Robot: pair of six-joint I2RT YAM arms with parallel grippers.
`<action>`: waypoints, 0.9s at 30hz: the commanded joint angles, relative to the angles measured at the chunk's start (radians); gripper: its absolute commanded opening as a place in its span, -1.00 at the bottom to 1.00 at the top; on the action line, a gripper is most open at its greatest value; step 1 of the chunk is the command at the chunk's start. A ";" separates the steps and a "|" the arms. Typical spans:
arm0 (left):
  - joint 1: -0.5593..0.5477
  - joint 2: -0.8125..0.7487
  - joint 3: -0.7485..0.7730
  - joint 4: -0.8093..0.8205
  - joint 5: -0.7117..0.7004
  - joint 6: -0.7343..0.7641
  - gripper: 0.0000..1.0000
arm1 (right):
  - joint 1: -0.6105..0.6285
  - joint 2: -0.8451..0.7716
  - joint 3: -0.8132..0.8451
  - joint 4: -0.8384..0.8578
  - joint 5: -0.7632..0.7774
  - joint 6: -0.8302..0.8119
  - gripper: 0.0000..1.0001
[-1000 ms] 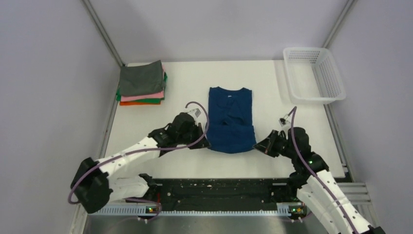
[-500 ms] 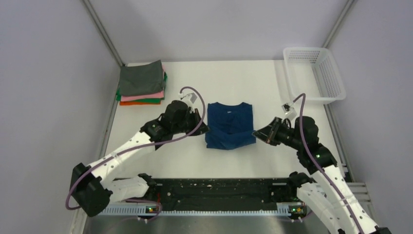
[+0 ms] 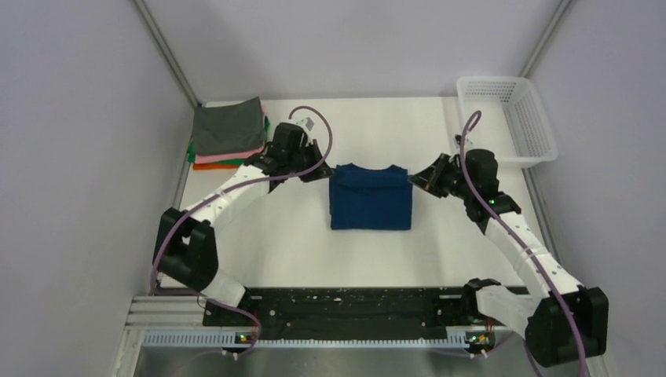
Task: Fold and stack the t-shirts
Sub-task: Fold the long partially folded tshirt into a neat square
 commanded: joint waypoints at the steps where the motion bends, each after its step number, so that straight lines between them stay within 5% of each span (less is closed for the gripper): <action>1: 0.054 0.102 0.104 0.057 0.065 0.046 -1.00 | -0.038 0.093 0.070 0.158 -0.018 -0.031 -1.00; 12: 0.111 0.334 0.285 0.036 0.123 0.069 -1.00 | -0.141 0.387 0.144 0.316 -0.103 -0.050 -1.00; 24: 0.118 0.552 0.438 0.027 -0.017 0.051 -1.00 | -0.156 0.711 0.284 0.320 -0.081 -0.126 -1.00; 26: 0.118 0.569 0.463 0.018 -0.016 0.050 -0.74 | -0.156 0.769 0.310 0.320 -0.089 -0.139 -0.91; 27: 0.119 0.573 0.470 0.013 -0.020 0.047 -0.41 | -0.156 0.787 0.324 0.310 -0.091 -0.146 -0.66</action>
